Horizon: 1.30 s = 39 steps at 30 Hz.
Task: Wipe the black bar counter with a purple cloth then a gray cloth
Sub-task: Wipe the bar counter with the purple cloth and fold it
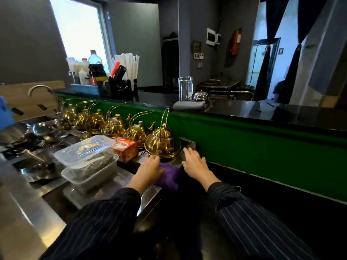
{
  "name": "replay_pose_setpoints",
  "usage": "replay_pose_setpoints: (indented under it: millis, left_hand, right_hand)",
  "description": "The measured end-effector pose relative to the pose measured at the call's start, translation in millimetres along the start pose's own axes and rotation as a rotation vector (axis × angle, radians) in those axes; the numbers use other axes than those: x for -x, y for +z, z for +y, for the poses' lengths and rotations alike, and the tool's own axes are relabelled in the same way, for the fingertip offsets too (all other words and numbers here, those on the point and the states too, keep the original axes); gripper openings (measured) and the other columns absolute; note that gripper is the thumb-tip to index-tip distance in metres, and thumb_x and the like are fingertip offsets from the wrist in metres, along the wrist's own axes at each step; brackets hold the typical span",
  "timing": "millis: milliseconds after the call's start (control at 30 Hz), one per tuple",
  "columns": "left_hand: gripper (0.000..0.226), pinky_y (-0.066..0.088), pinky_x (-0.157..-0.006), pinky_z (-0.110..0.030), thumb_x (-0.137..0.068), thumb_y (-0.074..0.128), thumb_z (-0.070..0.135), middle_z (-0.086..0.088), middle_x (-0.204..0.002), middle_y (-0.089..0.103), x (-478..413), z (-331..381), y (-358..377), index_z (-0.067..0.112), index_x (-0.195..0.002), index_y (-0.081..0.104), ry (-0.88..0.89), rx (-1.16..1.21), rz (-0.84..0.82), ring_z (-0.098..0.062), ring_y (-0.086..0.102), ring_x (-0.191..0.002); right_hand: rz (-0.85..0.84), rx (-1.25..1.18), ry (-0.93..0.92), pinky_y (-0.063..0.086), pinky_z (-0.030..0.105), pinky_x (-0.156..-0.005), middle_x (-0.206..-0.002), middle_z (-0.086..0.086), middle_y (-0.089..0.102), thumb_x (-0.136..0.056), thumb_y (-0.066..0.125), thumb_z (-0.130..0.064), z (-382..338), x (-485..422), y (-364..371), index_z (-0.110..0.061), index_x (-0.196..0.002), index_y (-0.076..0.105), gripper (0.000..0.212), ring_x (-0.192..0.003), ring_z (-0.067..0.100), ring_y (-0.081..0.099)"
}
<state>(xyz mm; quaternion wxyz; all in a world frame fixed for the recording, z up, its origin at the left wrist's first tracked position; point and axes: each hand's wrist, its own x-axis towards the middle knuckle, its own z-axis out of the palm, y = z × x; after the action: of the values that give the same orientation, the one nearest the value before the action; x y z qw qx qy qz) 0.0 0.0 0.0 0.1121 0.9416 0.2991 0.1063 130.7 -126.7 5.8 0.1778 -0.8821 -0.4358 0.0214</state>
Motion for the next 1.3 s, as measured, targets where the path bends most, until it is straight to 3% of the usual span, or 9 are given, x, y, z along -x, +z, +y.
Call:
replay_pose_setpoints:
  millis: [133, 300, 433, 533, 667, 767, 933, 1167, 1300]
  left_hand:
    - [0.051, 0.042, -0.101, -0.038, -0.084, 0.065, 0.032, -0.022, -0.130, 0.045, -1, -3, 15, 0.001, -0.120, 0.047, -0.150, 0.212, -0.008, -0.035, 0.050, -0.117]
    - [0.063, 0.046, -0.095, -0.037, -0.068, 0.079, 0.019, -0.017, -0.124, 0.050, -15, -5, 20, 0.003, -0.120, 0.047, -0.299, 0.464, 0.068, -0.031, 0.050, -0.118]
    - [0.060, 0.049, -0.084, -0.034, -0.064, 0.080, 0.011, -0.015, -0.115, 0.057, -22, 1, 11, 0.001, -0.116, 0.053, -0.392, 0.494, -0.047, -0.030, 0.055, -0.110]
    - [0.060, 0.052, -0.089, -0.038, -0.063, 0.081, 0.012, -0.017, -0.118, 0.060, -24, 15, 3, 0.001, -0.116, 0.057, -0.349, 0.473, -0.094, -0.031, 0.057, -0.108]
    - [0.053, 0.050, -0.080, -0.032, -0.064, 0.080, 0.009, -0.014, -0.104, 0.064, -36, 52, -12, -0.001, -0.112, 0.061, -0.248, 0.553, -0.140, -0.033, 0.062, -0.106]
    - [0.042, 0.055, -0.088, -0.041, -0.062, 0.078, 0.007, -0.017, -0.103, 0.071, -55, 99, -16, 0.001, -0.104, 0.069, -0.122, 0.621, -0.165, -0.032, 0.067, -0.095]
    - [0.023, 0.045, -0.068, -0.031, -0.072, 0.073, 0.007, -0.010, -0.082, 0.062, -63, 212, -27, 0.000, -0.094, 0.069, 0.080, 0.659, -0.036, -0.019, 0.057, -0.079]
    - [0.026, 0.055, -0.084, -0.041, -0.069, 0.077, 0.011, -0.019, -0.096, 0.072, -83, 341, -37, 0.001, -0.091, 0.069, 0.285, 0.849, 0.053, -0.024, 0.065, -0.086]
    - [0.022, 0.055, -0.065, -0.033, -0.075, 0.074, 0.013, -0.013, -0.088, 0.066, -93, 395, -48, 0.002, -0.091, 0.065, 0.340, 0.886, 0.036, -0.024, 0.062, -0.079]
  right_hand:
    - [-0.158, -0.097, 0.001, 0.034, 0.050, -0.110, -0.148, 0.015, 0.034, -0.100, 0.041, -0.025, -20, 12, 32, -0.006, -0.142, 0.036, 0.047, -0.138, 0.036, 0.032]
    - [-0.129, -0.449, 0.158, 0.038, 0.038, -0.106, -0.136, 0.019, 0.048, -0.090, 0.045, -0.009, -24, 8, 44, -0.005, -0.129, 0.048, 0.039, -0.127, 0.037, 0.045]
    - [-0.120, -0.529, 0.170, 0.041, 0.026, -0.074, -0.100, 0.016, 0.063, -0.087, 0.053, -0.008, -22, 9, 32, -0.014, -0.076, 0.058, 0.014, -0.097, 0.028, 0.060]
    - [-0.092, -0.520, 0.148, 0.039, 0.026, -0.071, -0.099, 0.015, 0.062, -0.086, 0.056, -0.013, -16, 14, 23, -0.011, -0.085, 0.056, 0.002, -0.097, 0.029, 0.062]
    - [-0.065, -0.462, 0.130, 0.037, 0.028, -0.070, -0.099, 0.015, 0.058, -0.086, 0.050, -0.009, 12, 28, -14, -0.010, -0.091, 0.053, 0.005, -0.089, 0.027, 0.056]
    - [0.017, -0.423, 0.166, 0.037, 0.028, -0.068, -0.102, 0.017, 0.058, -0.084, 0.047, -0.001, 52, 39, -59, -0.008, -0.094, 0.055, 0.015, -0.088, 0.028, 0.055]
    - [0.202, -0.379, 0.264, 0.042, 0.029, -0.070, -0.107, 0.019, 0.064, -0.082, 0.052, -0.002, 129, 60, -136, -0.009, -0.097, 0.063, 0.019, -0.097, 0.033, 0.060]
    - [0.505, -0.279, 0.302, 0.042, 0.031, -0.073, -0.100, 0.018, 0.069, -0.082, 0.065, -0.009, 222, 95, -244, 0.000, -0.096, 0.068, 0.016, -0.097, 0.031, 0.062]
    - [0.607, -0.232, 0.281, 0.042, 0.033, -0.074, -0.098, 0.019, 0.069, -0.085, 0.063, -0.009, 259, 96, -293, 0.003, -0.095, 0.067, 0.016, -0.094, 0.030, 0.061]
